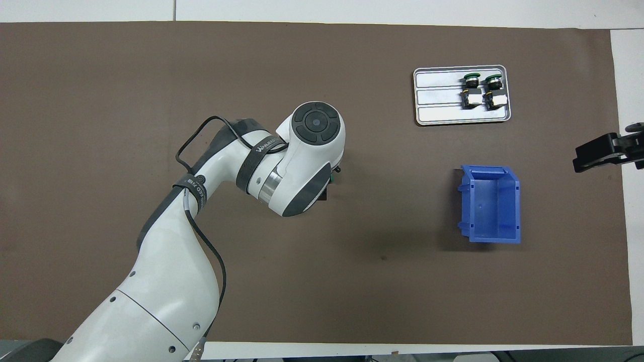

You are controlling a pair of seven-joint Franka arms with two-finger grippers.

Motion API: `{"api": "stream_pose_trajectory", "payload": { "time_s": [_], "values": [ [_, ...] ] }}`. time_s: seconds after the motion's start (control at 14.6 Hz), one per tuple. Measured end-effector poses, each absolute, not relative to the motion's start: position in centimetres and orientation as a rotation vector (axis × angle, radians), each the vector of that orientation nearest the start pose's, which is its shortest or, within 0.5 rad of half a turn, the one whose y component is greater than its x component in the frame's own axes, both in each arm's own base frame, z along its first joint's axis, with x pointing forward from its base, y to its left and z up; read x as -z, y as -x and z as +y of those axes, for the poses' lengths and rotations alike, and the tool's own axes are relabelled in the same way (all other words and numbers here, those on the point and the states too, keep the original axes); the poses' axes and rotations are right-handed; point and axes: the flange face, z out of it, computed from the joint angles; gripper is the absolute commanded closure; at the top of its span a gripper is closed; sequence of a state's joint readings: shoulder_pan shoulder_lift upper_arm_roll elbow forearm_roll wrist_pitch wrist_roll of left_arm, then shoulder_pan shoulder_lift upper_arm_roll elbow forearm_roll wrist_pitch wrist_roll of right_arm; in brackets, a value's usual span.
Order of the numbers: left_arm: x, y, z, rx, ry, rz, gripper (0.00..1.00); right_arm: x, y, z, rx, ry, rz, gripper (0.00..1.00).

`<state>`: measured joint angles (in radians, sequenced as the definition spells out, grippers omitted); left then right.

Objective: Place and press button with both arms
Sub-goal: 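Swing the left gripper toward the button module at mid-table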

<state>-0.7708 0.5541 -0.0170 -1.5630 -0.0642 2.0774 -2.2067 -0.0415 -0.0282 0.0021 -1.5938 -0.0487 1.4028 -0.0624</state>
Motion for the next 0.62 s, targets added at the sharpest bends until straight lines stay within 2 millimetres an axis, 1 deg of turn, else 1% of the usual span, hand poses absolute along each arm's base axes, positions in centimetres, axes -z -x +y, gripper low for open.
{"api": "stream_pose_trajectory", "payload": {
  "time_s": [0.07, 0.14, 0.21, 0.41, 0.62],
  "values": [
    [-31.50, -48.57, -49.29, -0.104, 2.321, -2.065, 0.05, -61.60, -52.60, -2.66, -0.262, 3.171, -0.030, 0.01],
    [-31.27, -48.53, -49.43, -0.103, 2.322, -2.068, 0.09, -61.60, -52.60, -2.66, -0.262, 3.171, -0.030, 0.01],
    [-31.18, -48.52, -49.52, -0.103, 2.325, -2.071, 0.17, -61.60, -52.60, -2.66, -0.262, 3.171, -0.030, 0.01],
    [-31.20, -48.60, -49.58, -0.101, 2.326, -2.082, 0.18, -61.60, -52.60, -2.66, -0.262, 3.171, -0.030, 0.01],
    [-30.56, -48.47, -49.39, -0.101, 2.317, -2.076, 0.20, -61.60, -52.60, -2.66, -0.262, 3.171, -0.030, 0.01]
  ]
}}
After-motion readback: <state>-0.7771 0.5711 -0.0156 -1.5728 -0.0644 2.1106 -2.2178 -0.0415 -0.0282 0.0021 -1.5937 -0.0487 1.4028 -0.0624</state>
